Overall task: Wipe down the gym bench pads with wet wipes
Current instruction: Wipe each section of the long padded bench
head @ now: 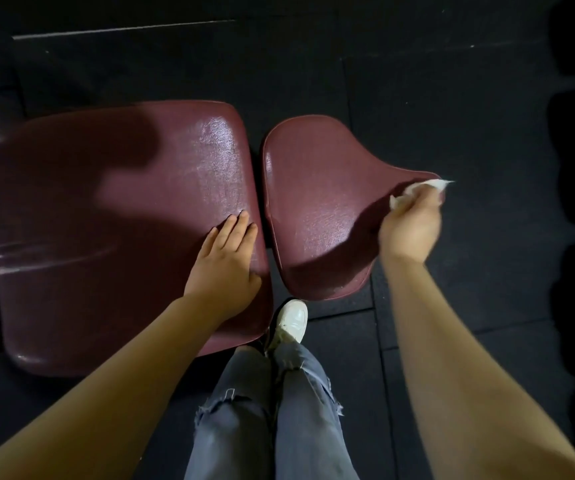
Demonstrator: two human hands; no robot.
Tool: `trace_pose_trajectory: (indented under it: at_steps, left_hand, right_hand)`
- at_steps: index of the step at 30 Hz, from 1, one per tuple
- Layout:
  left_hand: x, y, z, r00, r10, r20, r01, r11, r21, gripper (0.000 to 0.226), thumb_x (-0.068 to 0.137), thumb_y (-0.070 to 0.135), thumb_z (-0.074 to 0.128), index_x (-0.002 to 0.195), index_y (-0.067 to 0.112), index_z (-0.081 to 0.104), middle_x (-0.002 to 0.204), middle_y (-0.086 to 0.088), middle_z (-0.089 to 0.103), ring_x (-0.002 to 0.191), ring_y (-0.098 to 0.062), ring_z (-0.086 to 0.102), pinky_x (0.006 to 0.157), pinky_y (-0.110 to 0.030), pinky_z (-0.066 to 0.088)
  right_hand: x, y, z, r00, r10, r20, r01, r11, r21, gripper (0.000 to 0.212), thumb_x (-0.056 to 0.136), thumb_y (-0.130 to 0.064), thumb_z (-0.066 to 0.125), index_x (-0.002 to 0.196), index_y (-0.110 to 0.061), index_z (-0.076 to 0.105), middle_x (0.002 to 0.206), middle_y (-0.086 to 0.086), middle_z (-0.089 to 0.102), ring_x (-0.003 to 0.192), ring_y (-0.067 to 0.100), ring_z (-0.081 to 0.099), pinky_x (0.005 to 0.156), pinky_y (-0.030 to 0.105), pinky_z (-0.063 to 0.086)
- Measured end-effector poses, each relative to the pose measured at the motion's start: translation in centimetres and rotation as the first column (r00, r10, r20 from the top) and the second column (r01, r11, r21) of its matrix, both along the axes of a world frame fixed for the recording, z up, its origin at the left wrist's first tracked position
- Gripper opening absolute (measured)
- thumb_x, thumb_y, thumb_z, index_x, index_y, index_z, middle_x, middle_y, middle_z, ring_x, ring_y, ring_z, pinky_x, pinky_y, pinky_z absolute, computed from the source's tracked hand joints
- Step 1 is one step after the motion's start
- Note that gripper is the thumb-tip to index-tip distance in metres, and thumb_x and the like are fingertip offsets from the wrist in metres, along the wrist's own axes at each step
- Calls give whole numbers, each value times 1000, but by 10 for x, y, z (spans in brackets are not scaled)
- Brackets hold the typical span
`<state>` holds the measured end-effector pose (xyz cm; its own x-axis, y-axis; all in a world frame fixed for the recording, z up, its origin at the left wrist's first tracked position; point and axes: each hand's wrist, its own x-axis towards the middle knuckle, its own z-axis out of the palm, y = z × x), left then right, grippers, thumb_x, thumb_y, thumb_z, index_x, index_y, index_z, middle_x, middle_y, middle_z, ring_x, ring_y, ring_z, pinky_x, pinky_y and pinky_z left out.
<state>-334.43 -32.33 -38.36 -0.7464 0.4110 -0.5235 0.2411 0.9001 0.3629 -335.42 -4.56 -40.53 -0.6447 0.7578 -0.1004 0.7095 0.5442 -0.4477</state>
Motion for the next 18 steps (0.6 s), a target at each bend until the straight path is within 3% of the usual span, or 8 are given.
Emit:
trace_pose_trajectory:
  at_steps: [2,3,6,7,8,10,14,18]
  left_hand:
    - [1,0,-1,1000,7,-10,-7,1000,1,82,78,32,39,156,10,23,166,-9,9,153,-20,2,123,-37,0]
    - [1,0,-1,1000,6,-13,-6,1000,1,83,77,32,37,155,10,24,165,-9,10,153,-20,3,123,-37,1]
    - [0,-1,-3,1000,3,-29,-3,1000,9,77,83,32,44,154,9,27,165,-10,13,153,-22,7,123,-39,5]
    - [0,-2,-3,1000,-6,-23,6,1000,4,76,85,30,49,155,9,26,165,-10,11,153,-22,6,124,-39,5]
    - [0,-2,-5,1000,-14,-20,14,1000,-1,77,86,28,53,155,9,25,165,-9,10,153,-21,5,124,-38,4]
    - [1,-3,-7,999,-17,-34,17,1000,-4,79,84,25,55,155,9,25,165,-10,10,153,-22,5,124,-39,3]
    - [5,1,-7,999,-7,-46,6,1000,-16,81,82,23,58,155,8,25,165,-11,11,153,-24,5,124,-41,3]
    - [8,5,-8,996,10,-91,-13,999,-41,82,81,24,58,154,9,26,165,-12,12,153,-24,7,123,-41,4]
  right_hand:
    - [12,-45,-4,943,331,41,-331,943,-15,13,88,-8,50,96,-14,58,80,4,66,71,28,61,61,30,42]
    - [22,-67,-8,833,547,87,-546,837,-34,15,83,-4,55,94,-13,59,74,6,64,65,29,61,56,30,39]
    - [54,-110,-10,284,955,89,-943,295,-151,27,77,-1,65,102,-10,64,77,7,65,68,29,62,60,34,46]
    - [58,-109,-6,145,987,65,-977,153,-148,29,77,-2,66,106,-8,65,79,7,67,70,28,62,65,34,49]
    - [56,-99,-3,86,995,59,-985,94,-146,30,80,-4,64,109,-7,65,81,7,67,71,27,61,68,35,51]
    - [47,-66,3,214,972,101,-961,228,-154,27,84,-8,60,110,-7,64,79,9,65,70,25,59,64,35,48]
    - [42,10,11,752,635,175,-656,746,113,16,84,-1,50,97,-1,60,75,19,64,64,36,60,56,34,41]
    - [48,-29,-3,973,161,163,-148,985,-91,16,96,-8,44,105,-8,56,91,17,66,79,35,61,62,35,41]
